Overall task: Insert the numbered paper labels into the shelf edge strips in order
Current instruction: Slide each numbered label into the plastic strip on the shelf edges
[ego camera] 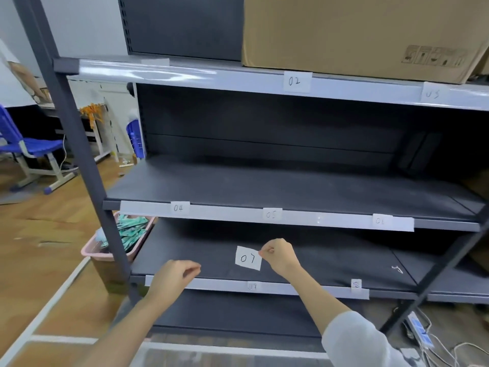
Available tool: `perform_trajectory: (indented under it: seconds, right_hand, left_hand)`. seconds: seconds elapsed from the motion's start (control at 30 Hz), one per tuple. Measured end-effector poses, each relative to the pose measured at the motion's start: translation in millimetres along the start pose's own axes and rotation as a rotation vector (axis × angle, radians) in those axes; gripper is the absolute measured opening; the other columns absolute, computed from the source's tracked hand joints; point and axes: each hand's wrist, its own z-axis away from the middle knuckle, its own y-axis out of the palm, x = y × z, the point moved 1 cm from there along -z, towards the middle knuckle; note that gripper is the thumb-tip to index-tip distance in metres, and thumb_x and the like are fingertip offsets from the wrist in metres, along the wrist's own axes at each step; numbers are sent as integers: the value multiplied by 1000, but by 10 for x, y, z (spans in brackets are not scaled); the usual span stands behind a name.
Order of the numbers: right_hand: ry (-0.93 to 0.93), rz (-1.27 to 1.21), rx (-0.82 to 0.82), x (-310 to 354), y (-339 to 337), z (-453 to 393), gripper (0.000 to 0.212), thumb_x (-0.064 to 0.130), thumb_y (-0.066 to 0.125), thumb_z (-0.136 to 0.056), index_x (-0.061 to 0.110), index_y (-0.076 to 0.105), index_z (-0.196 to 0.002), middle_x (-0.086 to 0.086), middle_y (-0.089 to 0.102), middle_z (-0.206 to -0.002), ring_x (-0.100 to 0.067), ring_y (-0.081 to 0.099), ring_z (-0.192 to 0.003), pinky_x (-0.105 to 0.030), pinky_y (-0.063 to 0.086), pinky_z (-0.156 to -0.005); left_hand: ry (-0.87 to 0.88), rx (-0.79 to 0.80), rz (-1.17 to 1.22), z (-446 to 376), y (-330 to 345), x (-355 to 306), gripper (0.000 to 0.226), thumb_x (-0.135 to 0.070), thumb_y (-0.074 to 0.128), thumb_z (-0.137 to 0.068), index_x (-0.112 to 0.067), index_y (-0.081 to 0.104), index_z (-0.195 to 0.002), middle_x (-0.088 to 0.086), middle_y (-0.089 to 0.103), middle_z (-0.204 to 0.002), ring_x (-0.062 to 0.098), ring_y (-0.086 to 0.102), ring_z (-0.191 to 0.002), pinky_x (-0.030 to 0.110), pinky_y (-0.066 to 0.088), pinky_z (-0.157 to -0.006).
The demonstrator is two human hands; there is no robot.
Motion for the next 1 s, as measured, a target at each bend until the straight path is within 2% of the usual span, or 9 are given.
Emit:
perform_trajectory:
  seconds: [0.33,0.4,0.47,0.5,0.63,0.77,0.87,0.93,1.0]
  right_hand:
    - [56,19,49,216,613,-507,28,6,51,-88,-18,57,-100,-31,61,-113,-42,54,-112,-46,49,-90]
    - [77,31,73,233,747,-657,28,7,51,-89,-17,60,-100,-27,64,-113,-40,58,-108,-39,53,-83]
    - [73,21,104,252,874,-815,26,8,51,-89,-14,63,-98,-22,67,-111,-36,62,-94,-30,49,-72]
    - [60,20,115,275,929,-903,25,8,52,-89,-13,63,-97,-20,67,-111,-33,63,-91,-30,48,-72]
    - [34,30,138,399,1190,-1133,22,9,53,-90,-5,69,-98,-14,69,-109,-27,62,-103,-30,49,-86]
    - [41,55,158,491,1422,-1242,23,8,52,-90,-5,69,-97,-16,70,-106,-28,64,-100,-30,50,-82]
    - [56,52,141,479,1632,-1348,22,9,54,-90,-4,69,-99,-15,70,-106,-25,63,-96,-23,44,-74]
    - [67,47,132,454,1778,-1422,21,8,55,-90,-4,70,-97,-13,70,-99,-20,60,-84,-20,41,-71]
    - [95,36,151,419,1949,-1489,18,8,55,-89,0,71,-91,-8,66,-82,-15,55,-71,-20,41,-62]
  left_hand:
    - [-51,82,-57,-351,-122,674,19,-20,58,-87,-14,70,-100,0,73,-104,19,67,-95,27,50,-81]
    - [-80,111,-80,-453,-85,830,20,-23,56,-89,-16,69,-102,0,73,-107,19,66,-97,30,52,-84]
    - [-108,125,-87,-540,-51,963,21,-22,54,-90,-16,69,-104,-1,72,-109,19,65,-99,29,50,-85]
    - [-119,125,-88,-592,-29,1033,22,-22,53,-90,-15,68,-105,-1,71,-111,18,64,-101,28,49,-86]
    - [-139,164,-112,-791,-44,1334,23,-24,52,-90,-17,67,-106,-2,70,-113,16,63,-103,28,49,-91]
    - [-109,180,-114,-957,-111,1607,20,-21,54,-89,-17,69,-101,-2,72,-107,16,65,-99,26,50,-84]
    - [-62,240,-134,-1110,-142,1886,16,-19,54,-88,-17,69,-86,3,74,-95,22,67,-92,32,51,-76]
    - [-38,256,-144,-1158,-96,2053,16,-19,53,-89,-16,67,-83,4,73,-92,23,66,-87,31,49,-72]
    - [-36,269,-151,-1163,-18,2200,16,-22,53,-89,-15,68,-86,2,73,-93,21,65,-87,25,44,-68]
